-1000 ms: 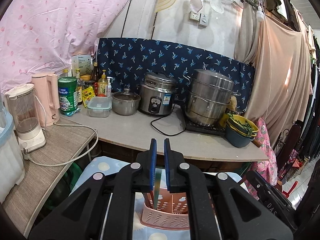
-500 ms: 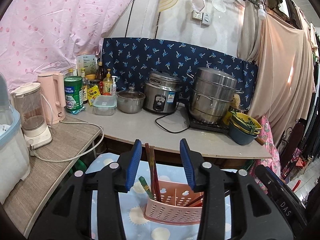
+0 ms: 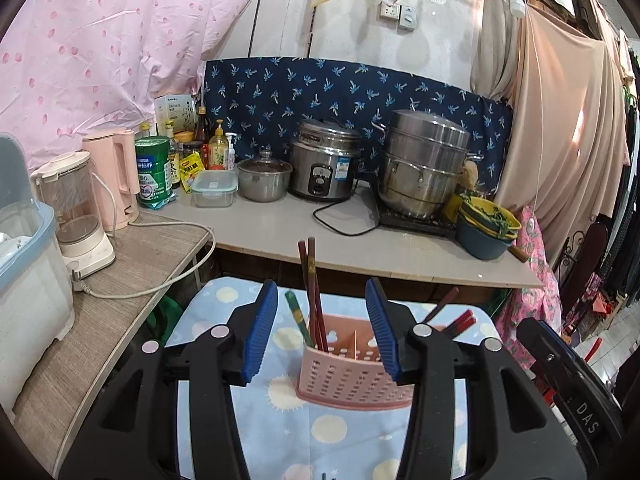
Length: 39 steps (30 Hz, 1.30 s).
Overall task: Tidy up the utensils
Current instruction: 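Lower both chopsticks into the pink holder and open both tools, then withdraw both open tools up out of the holder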
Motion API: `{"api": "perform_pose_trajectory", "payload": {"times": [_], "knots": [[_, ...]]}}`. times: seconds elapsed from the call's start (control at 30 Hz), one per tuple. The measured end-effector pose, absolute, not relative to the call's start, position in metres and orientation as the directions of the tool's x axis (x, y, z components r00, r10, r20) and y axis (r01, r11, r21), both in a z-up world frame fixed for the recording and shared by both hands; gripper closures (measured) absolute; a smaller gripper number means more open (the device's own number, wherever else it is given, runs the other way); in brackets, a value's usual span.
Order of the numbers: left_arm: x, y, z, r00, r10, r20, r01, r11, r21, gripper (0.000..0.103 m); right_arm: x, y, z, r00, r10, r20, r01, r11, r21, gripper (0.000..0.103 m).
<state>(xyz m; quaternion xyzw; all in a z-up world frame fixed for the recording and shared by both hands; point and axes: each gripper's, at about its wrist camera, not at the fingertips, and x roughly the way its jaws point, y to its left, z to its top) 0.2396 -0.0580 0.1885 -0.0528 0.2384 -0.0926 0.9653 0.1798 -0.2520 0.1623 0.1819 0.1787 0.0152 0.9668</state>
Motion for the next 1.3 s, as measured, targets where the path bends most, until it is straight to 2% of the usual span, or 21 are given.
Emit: {"api": "perform_pose_trajectory", "payload": {"times": [0.23,0.77,1.0,1.3], "knots": [[0.220,-0.054,0.166,0.843,-0.200,-0.499,0.159,0.980,-0.124,0.059,0.153,-0.244,0.152,0.926,0.092,-0.365,0.033,0.946,0.322,0.075],[0.161,-0.034,0.084,0.721,-0.212,-0.659,0.131,0.977,-0.171,0.059,0.090,-0.226,0.098,0.869,0.141,-0.474,0.027,0.943,0.331,0.075],[0.133,-0.031,0.055,0.695,-0.202,-0.691,0.133,0.979,-0.152,0.059,0.065,-0.221,0.075,0.842,0.166,-0.513,0.035,0.933,0.358,0.075],[0.100,-0.028,0.030,0.702,-0.146,-0.697,0.138,0.988,-0.068,0.059,0.035,-0.198,0.037,0.789,0.156,-0.594,0.029,0.956,0.291,0.075]]}}
